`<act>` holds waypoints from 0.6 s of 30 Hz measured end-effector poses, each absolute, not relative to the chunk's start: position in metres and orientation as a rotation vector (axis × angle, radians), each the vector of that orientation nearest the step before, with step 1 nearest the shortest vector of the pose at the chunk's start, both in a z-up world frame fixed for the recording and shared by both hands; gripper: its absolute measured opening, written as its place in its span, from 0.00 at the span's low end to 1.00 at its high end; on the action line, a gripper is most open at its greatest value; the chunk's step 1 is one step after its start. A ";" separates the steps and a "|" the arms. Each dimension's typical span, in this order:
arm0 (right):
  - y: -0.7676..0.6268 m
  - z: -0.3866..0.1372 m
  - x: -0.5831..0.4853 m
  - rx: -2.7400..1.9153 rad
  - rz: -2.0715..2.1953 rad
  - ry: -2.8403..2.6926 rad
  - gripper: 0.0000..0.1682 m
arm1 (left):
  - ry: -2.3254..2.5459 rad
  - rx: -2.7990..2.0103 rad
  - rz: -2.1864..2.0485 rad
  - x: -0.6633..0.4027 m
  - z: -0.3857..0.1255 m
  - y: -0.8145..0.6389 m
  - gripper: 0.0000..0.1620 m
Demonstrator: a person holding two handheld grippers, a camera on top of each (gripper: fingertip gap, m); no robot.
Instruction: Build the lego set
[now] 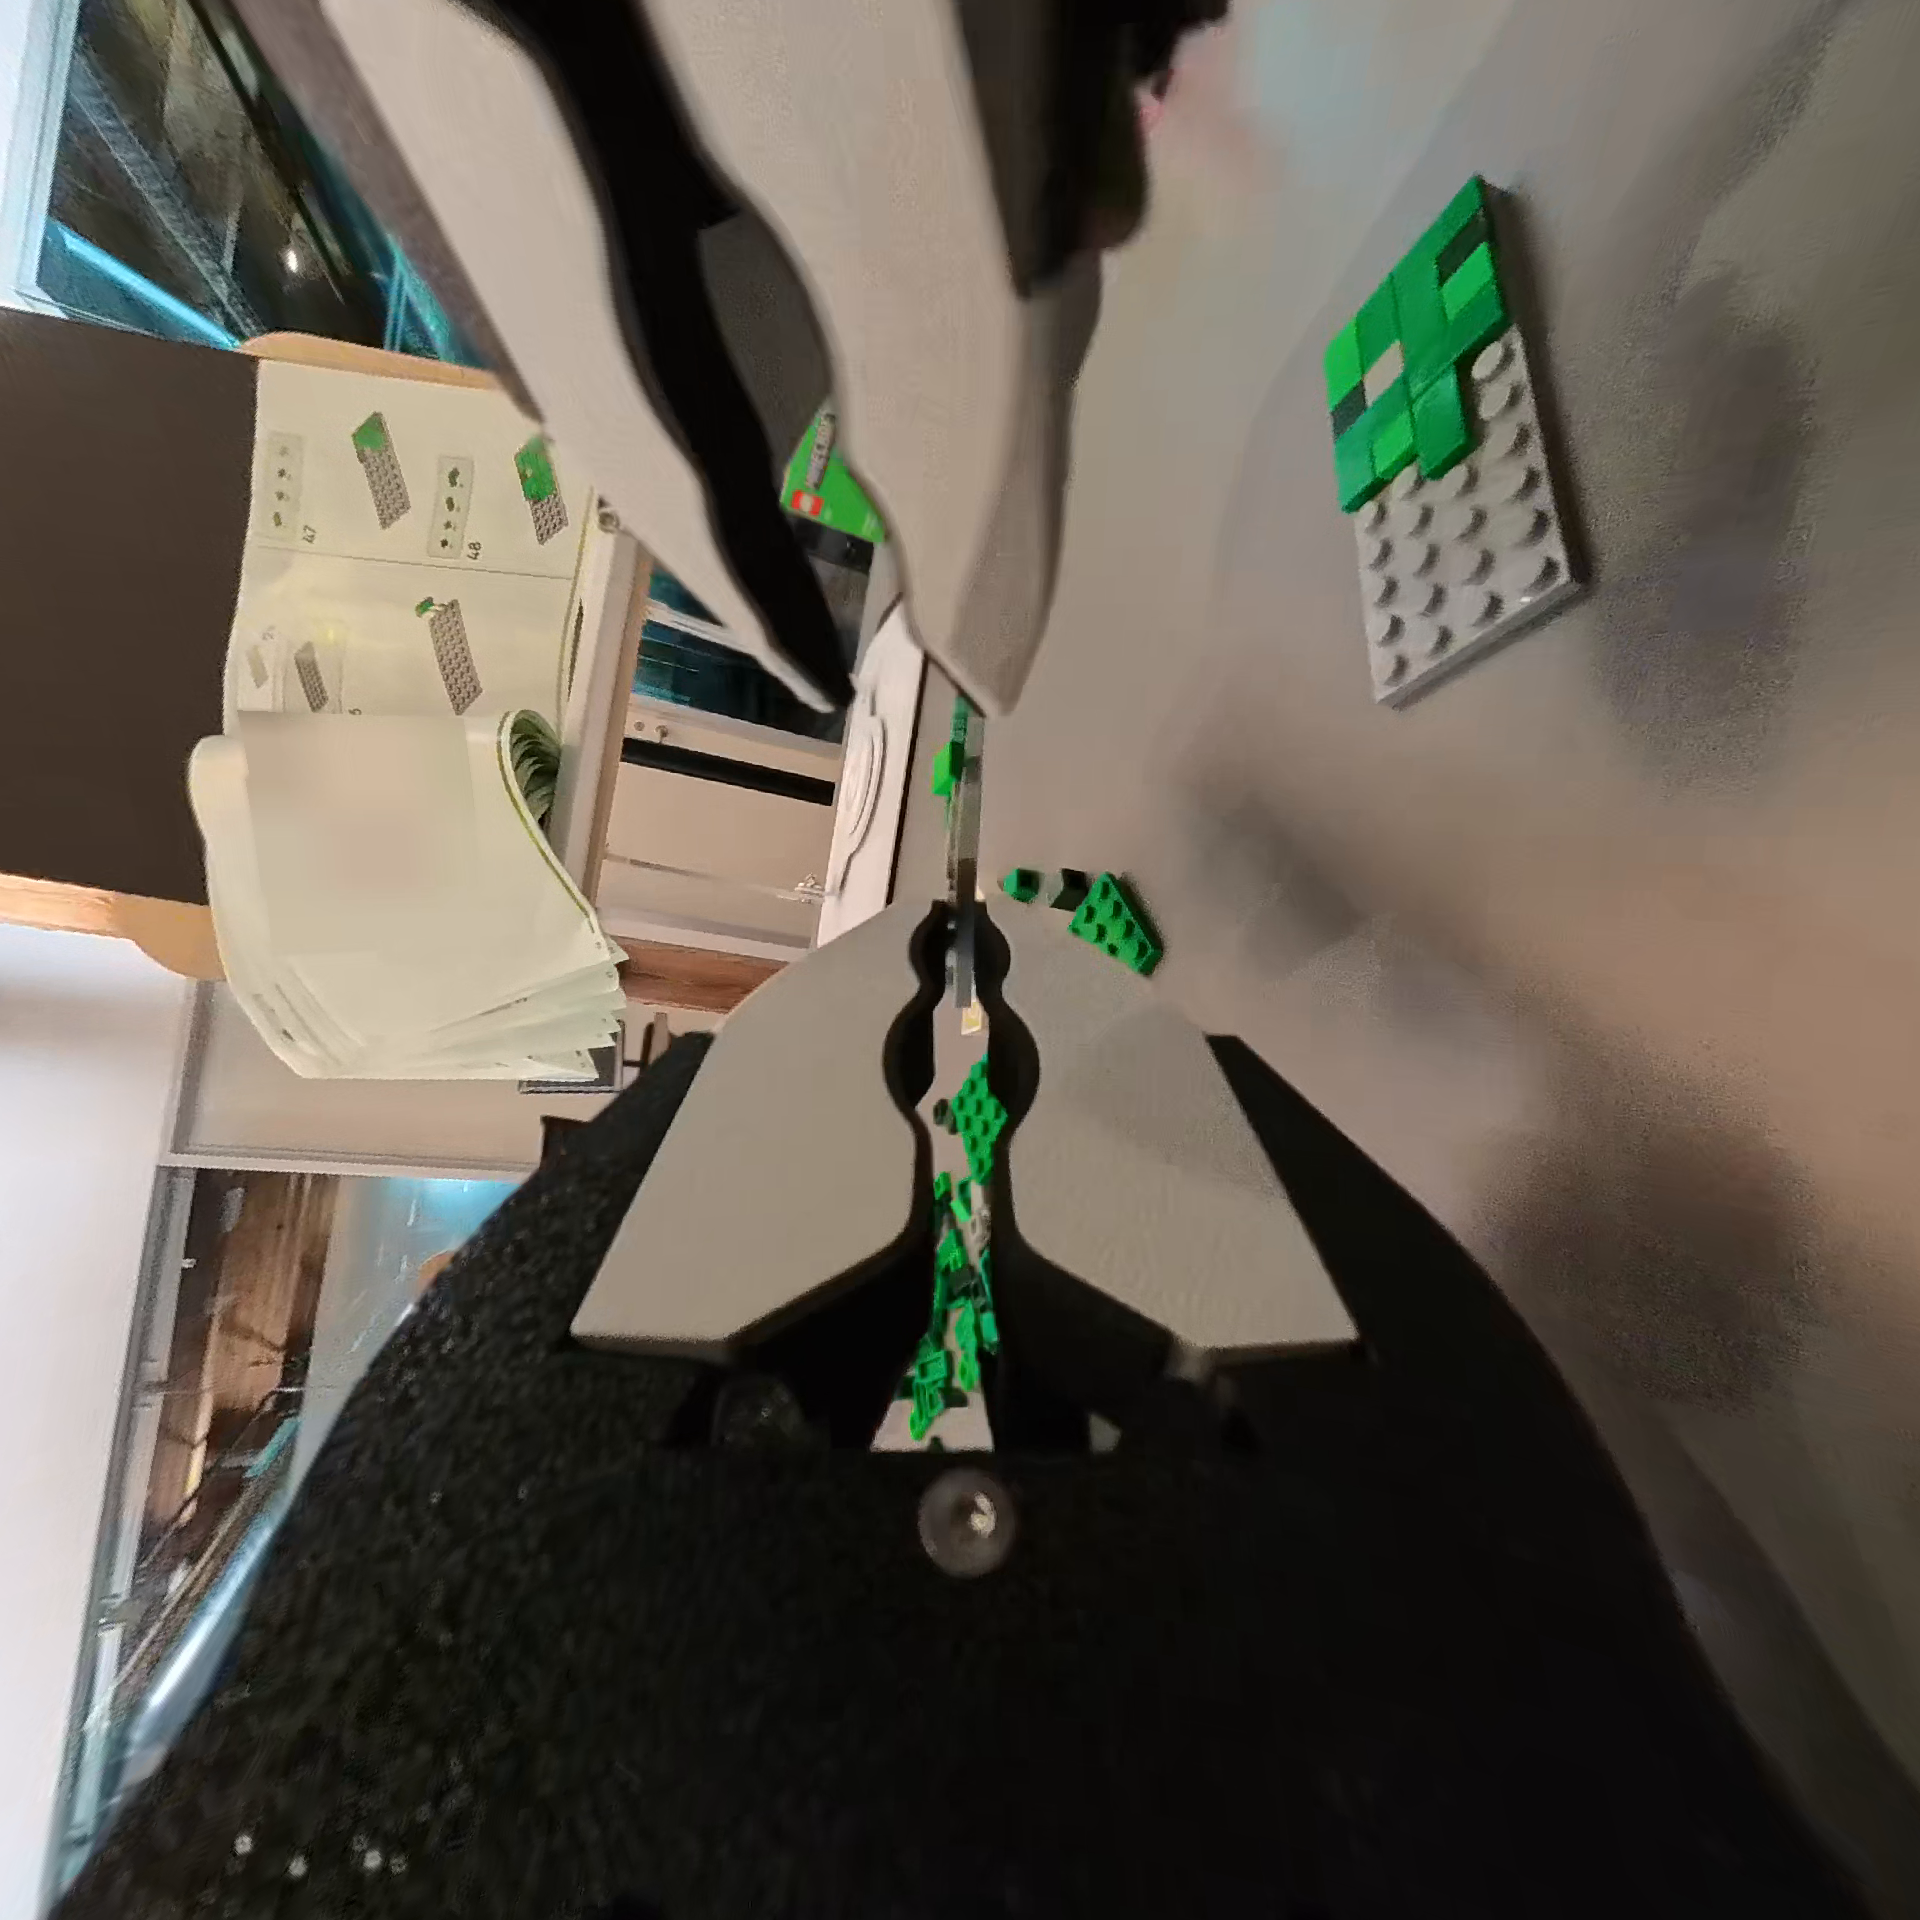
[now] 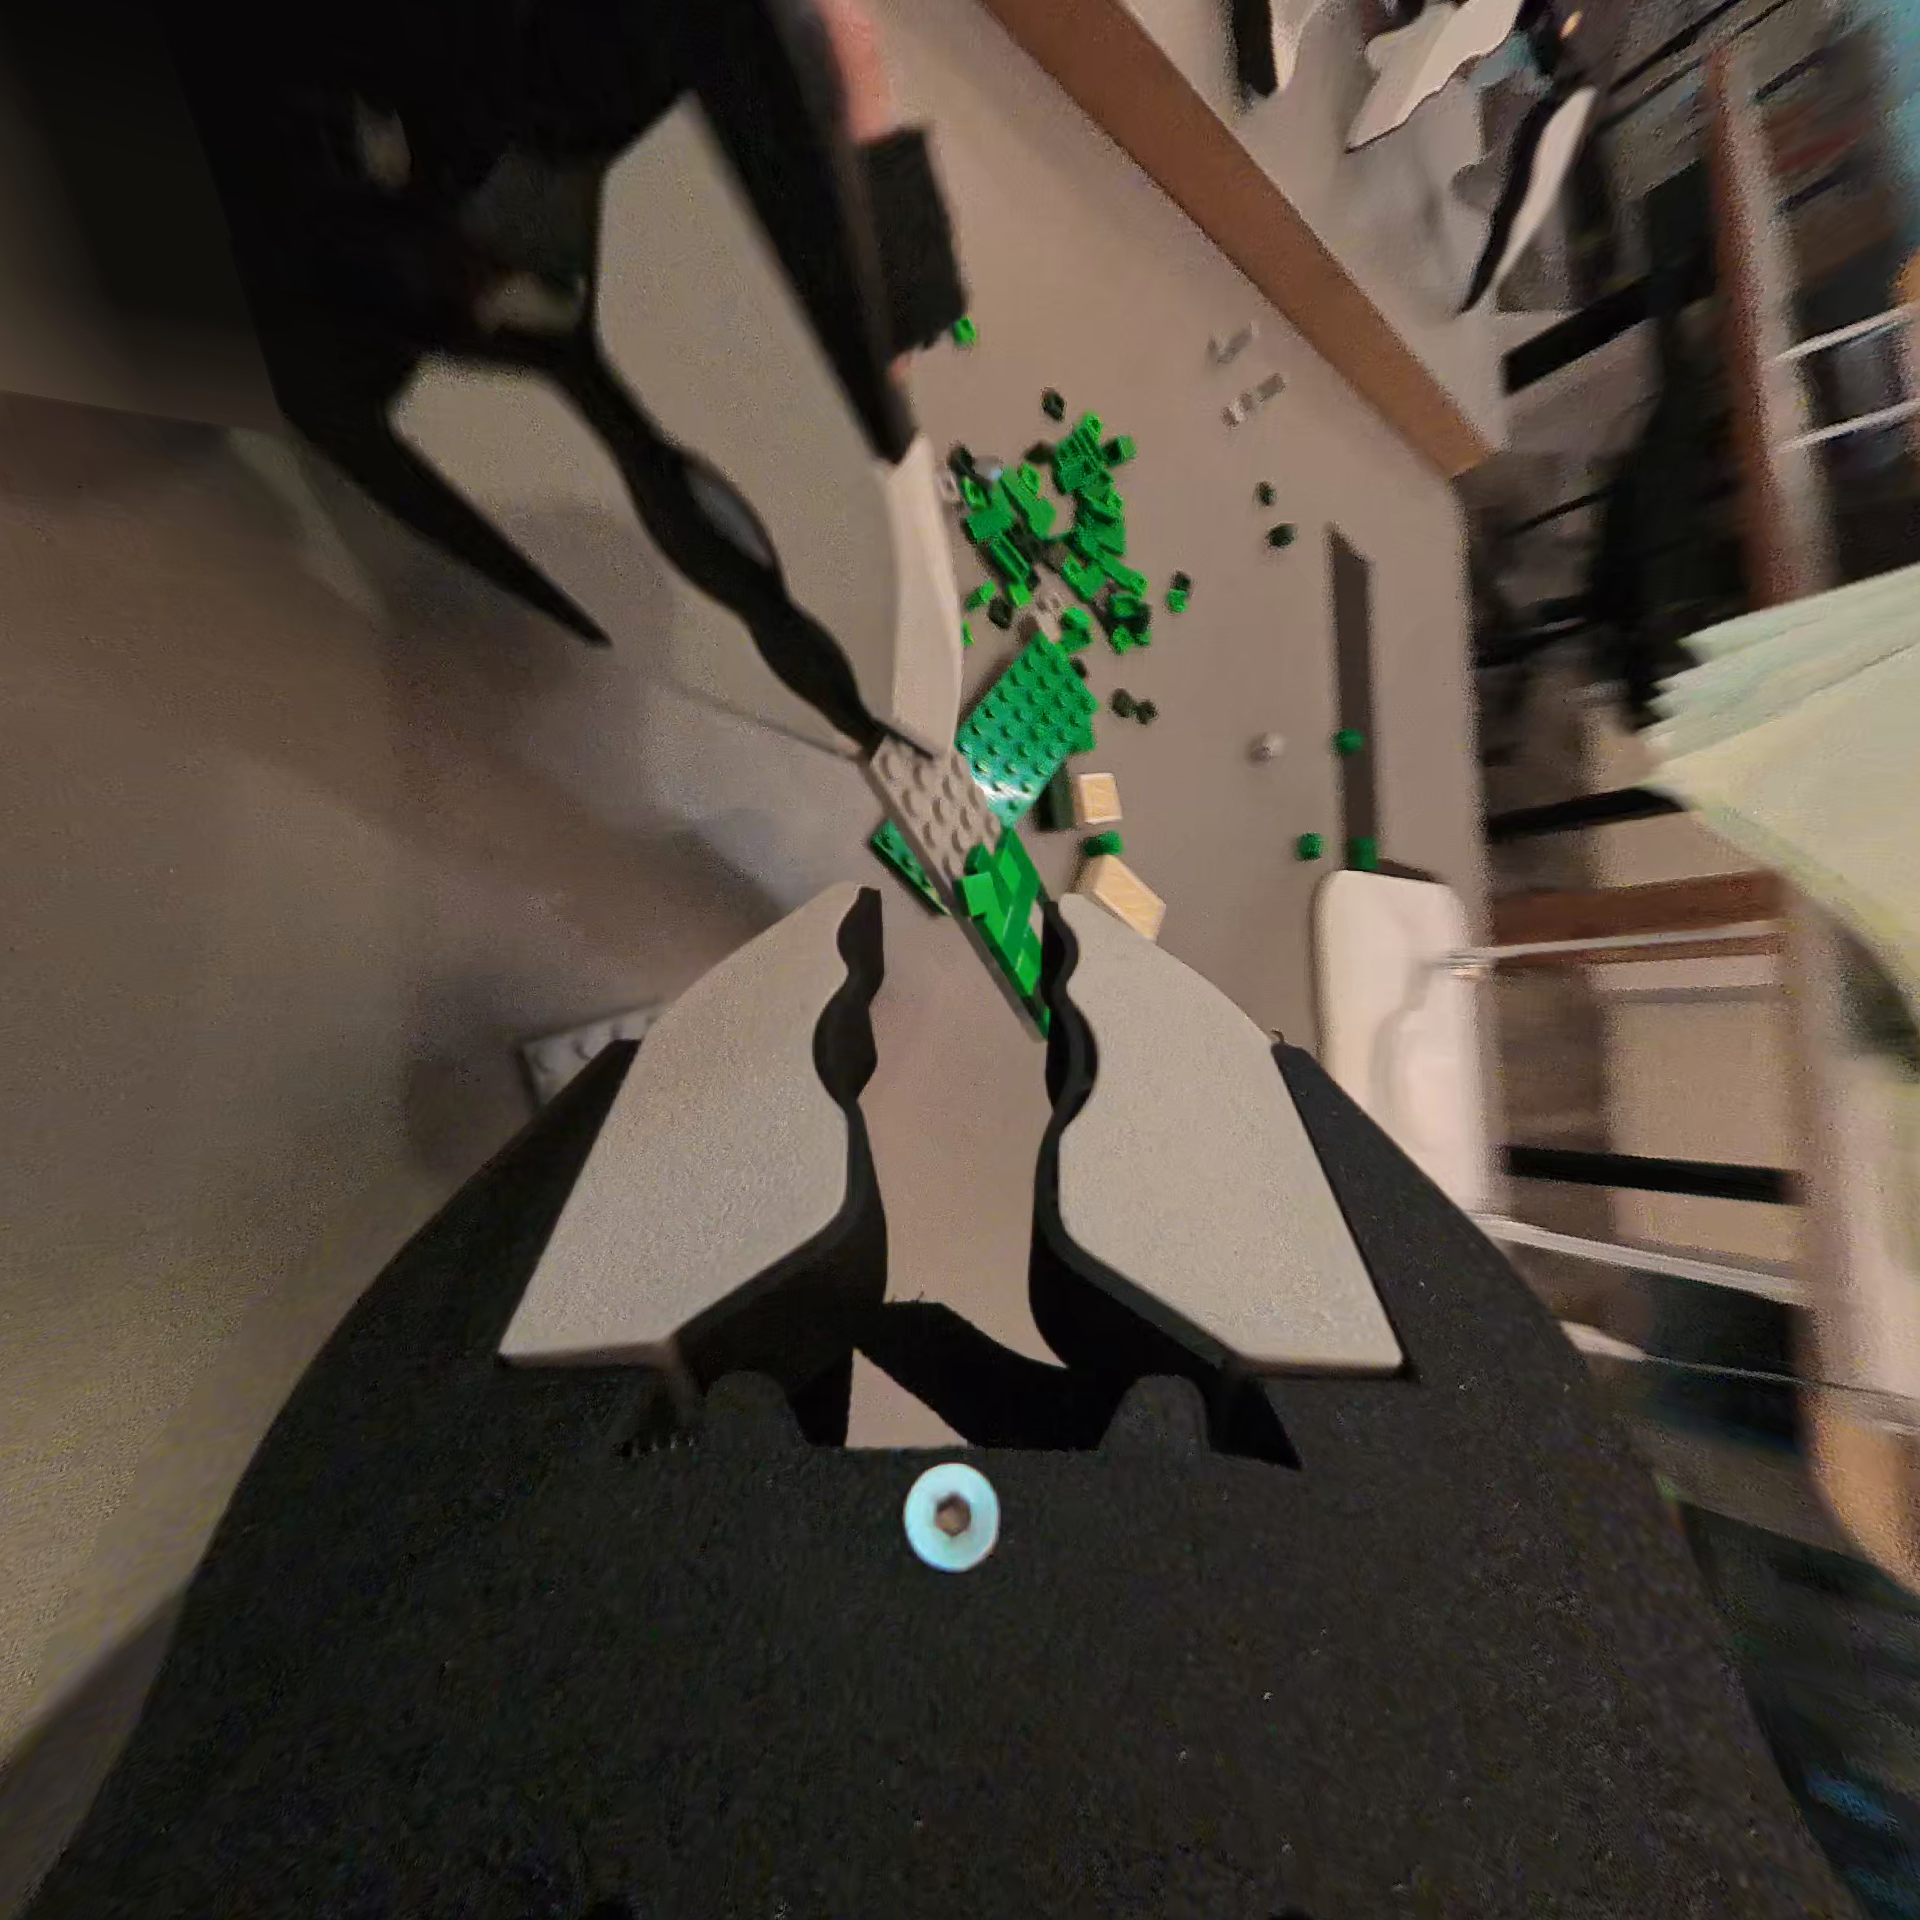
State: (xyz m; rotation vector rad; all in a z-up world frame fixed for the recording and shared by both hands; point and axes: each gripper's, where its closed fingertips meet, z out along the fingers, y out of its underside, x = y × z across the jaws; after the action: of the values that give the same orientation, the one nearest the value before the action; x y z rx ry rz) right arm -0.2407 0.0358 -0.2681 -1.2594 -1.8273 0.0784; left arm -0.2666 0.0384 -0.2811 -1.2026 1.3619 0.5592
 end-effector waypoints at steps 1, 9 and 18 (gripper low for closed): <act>0.037 -0.271 -0.240 -1.189 -0.026 -1.834 0.17 | 1.357 -1.206 0.547 -0.266 -0.281 0.038 0.02; 0.041 -0.281 -0.245 -0.842 -0.445 -1.836 0.13 | 1.323 -1.232 0.474 -0.266 -0.278 0.037 0.02; 0.043 -0.277 -0.248 -0.767 -0.510 -1.812 0.06 | 1.317 -1.225 0.437 -0.262 -0.275 0.032 0.02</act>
State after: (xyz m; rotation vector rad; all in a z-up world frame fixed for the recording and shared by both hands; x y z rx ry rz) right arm -0.2479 0.0431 -0.2767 -0.7675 -1.8119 -0.5103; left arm -0.2616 0.0323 -0.2755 -1.2255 1.3171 0.4374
